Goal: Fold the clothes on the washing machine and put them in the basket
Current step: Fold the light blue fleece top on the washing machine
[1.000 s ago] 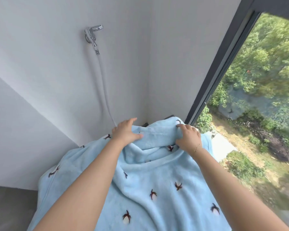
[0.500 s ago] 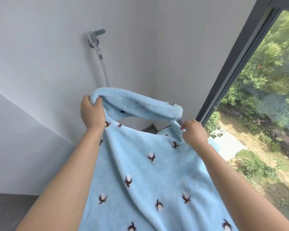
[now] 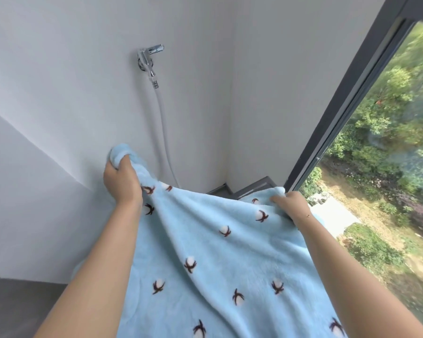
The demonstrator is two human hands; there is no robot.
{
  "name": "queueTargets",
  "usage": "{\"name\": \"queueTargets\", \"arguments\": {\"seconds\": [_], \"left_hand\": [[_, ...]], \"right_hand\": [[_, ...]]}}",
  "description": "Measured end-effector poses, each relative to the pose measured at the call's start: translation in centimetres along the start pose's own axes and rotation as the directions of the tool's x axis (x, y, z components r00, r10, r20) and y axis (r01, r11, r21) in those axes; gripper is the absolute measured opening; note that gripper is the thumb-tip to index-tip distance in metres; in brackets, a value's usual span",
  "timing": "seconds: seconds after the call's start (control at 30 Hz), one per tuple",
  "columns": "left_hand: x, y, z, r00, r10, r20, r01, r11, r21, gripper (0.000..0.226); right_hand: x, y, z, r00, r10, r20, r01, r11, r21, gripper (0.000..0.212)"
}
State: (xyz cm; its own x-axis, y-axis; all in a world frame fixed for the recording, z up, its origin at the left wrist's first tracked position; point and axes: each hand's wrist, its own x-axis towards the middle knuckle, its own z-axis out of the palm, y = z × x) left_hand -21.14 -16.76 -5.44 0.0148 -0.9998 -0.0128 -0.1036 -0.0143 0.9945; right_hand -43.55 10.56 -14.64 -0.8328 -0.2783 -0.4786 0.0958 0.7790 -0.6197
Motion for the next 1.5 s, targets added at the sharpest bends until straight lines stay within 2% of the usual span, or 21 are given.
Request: {"name": "queueTargets", "arguments": {"seconds": [0.07,0.13,0.2,0.33,0.4,0.47,0.5,0.57,0.63,0.7,0.77,0.87,0.93,1.0,1.07,1.13,1.17,1.23,1.33,1.4,1.5], "left_hand": [[-0.4,0.3,-0.5,1.0,-0.004,-0.024,0.003,0.999,-0.033,0.022],[-0.7,0.8,-0.9,0.998,-0.007,-0.067,0.002,0.997,-0.071,0.012],[-0.9,1.2,-1.8,0.993,0.0,-0.121,-0.013,0.994,-0.104,0.011],[-0.4,1.6,-3.8,0.979,0.01,-0.206,-0.036,0.992,-0.123,0.029],[-0.1,1.7,-4.5,0.974,0.001,-0.227,-0.03,0.992,-0.126,0.033],[0.0,1.6,-4.8,0.977,-0.018,-0.211,-0.004,0.995,-0.103,0.035],[0.0,1.3,-4.9,0.982,-0.036,-0.186,0.019,0.996,-0.09,0.035],[-0.1,0.5,-4.8,0.987,-0.089,-0.131,0.084,0.996,-0.043,0.036],[-0.5,-0.6,-4.5,0.987,-0.133,-0.089,0.135,0.991,0.015,0.038],[-0.8,-1.6,-4.3,0.985,-0.156,-0.072,0.159,0.986,0.042,0.04],[-0.9,-2.2,-4.2,0.981,-0.18,-0.075,0.184,0.981,0.059,0.04],[-0.8,-2.8,-4.2,0.976,-0.205,-0.076,0.21,0.976,0.06,0.039],[-0.7,-2.8,-4.2,0.975,-0.206,-0.086,0.211,0.976,0.055,0.037],[-0.6,-2.7,-4.2,0.977,-0.197,-0.084,0.201,0.979,0.036,0.034],[-0.6,-2.5,-4.3,0.975,-0.207,-0.079,0.208,0.978,0.013,0.033],[-0.7,-2.3,-4.4,0.97,-0.231,-0.074,0.23,0.973,-0.024,0.034],[-0.7,-2.2,-4.6,0.97,-0.23,-0.072,0.228,0.973,-0.039,0.034],[-0.9,-1.8,-4.9,0.972,-0.222,-0.075,0.218,0.974,-0.054,0.035],[-1.6,-0.9,-5.6,0.969,-0.226,-0.096,0.218,0.972,-0.085,0.038],[-2.1,-0.3,-6.4,0.968,-0.226,-0.108,0.214,0.97,-0.115,0.039],[-2.8,0.7,-8.1,0.97,-0.219,-0.104,0.202,0.967,-0.156,0.041]], "right_hand": [[-0.8,-0.4,-1.4,0.997,0.07,-0.023,-0.059,0.948,0.313,0.02],[-1.5,-0.6,-3.3,0.992,0.087,-0.092,-0.041,0.906,0.421,0.022],[-2.8,-1.0,-5.6,0.983,0.039,-0.178,0.022,0.945,0.327,0.019],[-5.0,-2.3,-10.2,0.946,-0.117,-0.301,0.126,0.992,0.009,0.021],[-5.4,-3.1,-11.9,0.901,-0.158,-0.404,0.19,0.981,0.041,0.027],[-5.2,-3.5,-12.3,0.888,-0.113,-0.446,0.211,0.961,0.177,0.042],[-5.1,-3.4,-12.0,0.895,-0.108,-0.433,0.204,0.962,0.184,0.05],[-4.6,-2.6,-10.2,0.925,-0.17,-0.341,0.187,0.982,0.017,0.052],[-4.5,-1.0,-7.7,0.936,-0.244,-0.253,0.21,0.966,-0.153,0.046],[-4.9,0.8,-5.2,0.939,-0.28,-0.198,0.235,0.946,-0.223,0.034],[-5.3,2.6,-3.4,0.967,-0.197,-0.159,0.159,0.961,-0.226,0.01],[-5.4,5.2,-2.3,0.994,0.014,-0.112,-0.031,0.987,-0.157,0.034],[-5.8,6.1,-2.1,0.995,0.098,-0.021,-0.1,0.978,-0.183,0.05],[-6.2,6.5,-2.1,0.987,0.134,0.083,-0.118,0.978,-0.173,0.049],[-6.3,6.7,-1.8,0.988,0.08,0.13,-0.068,0.993,-0.095,0.044],[-6.6,6.4,-1.4,0.995,-0.097,0.028,0.097,0.995,0.005,0.042],[-7.0,6.2,-1.4,0.977,-0.191,-0.094,0.198,0.978,0.067,0.042],[-7.9,5.4,-2.0,0.882,-0.304,-0.36,0.384,0.907,0.175,0.038],[-10.1,3.4,-4.0,0.734,-0.318,-0.601,0.573,0.764,0.296,0.022],[-12.4,2.3,-5.8,0.689,-0.285,-0.667,0.644,0.661,0.384,0.005],[-16.1,1.5,-7.8,0.595,-0.263,-0.759,0.746,0.533,0.4,0.016]]}}
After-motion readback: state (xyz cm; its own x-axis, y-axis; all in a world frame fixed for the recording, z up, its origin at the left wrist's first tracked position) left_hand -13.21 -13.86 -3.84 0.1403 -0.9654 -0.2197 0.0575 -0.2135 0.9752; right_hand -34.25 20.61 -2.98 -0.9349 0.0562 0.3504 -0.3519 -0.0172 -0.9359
